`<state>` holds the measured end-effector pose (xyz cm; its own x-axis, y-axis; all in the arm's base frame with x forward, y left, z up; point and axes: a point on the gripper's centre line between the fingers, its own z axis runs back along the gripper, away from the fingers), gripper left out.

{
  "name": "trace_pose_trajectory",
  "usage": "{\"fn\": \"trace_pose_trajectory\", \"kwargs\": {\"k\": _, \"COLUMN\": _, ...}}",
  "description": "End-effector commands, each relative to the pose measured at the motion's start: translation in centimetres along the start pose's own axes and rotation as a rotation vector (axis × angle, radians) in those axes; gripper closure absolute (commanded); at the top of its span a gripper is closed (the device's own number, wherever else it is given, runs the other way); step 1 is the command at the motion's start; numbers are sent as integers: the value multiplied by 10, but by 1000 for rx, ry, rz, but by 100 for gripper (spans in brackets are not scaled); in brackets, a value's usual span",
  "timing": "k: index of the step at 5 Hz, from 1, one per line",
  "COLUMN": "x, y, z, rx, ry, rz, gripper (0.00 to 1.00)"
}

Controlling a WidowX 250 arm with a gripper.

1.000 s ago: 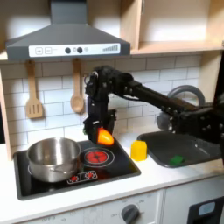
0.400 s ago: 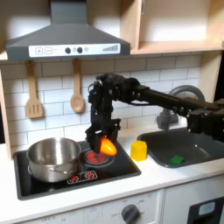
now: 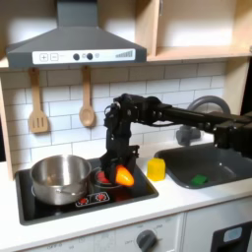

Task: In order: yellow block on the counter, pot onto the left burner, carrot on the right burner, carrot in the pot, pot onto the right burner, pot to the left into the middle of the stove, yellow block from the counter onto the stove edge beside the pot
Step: 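Put the carrot on the right burner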

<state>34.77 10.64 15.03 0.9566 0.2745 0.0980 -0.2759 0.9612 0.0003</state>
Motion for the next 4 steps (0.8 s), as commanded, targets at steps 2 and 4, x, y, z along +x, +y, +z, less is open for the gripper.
{"fn": "trace_pose_trajectory", "kwargs": {"k": 2, "x": -1, "y": -12, "z": -11, "rx": 23, "ry": -3, "rz": -9, "gripper": 100}}
{"fn": "trace_pose_trajectory", "kwargs": {"k": 4, "x": -1, "y": -7, "z": -12, "rx": 36, "ry": 3, "rz": 7, "gripper": 100}}
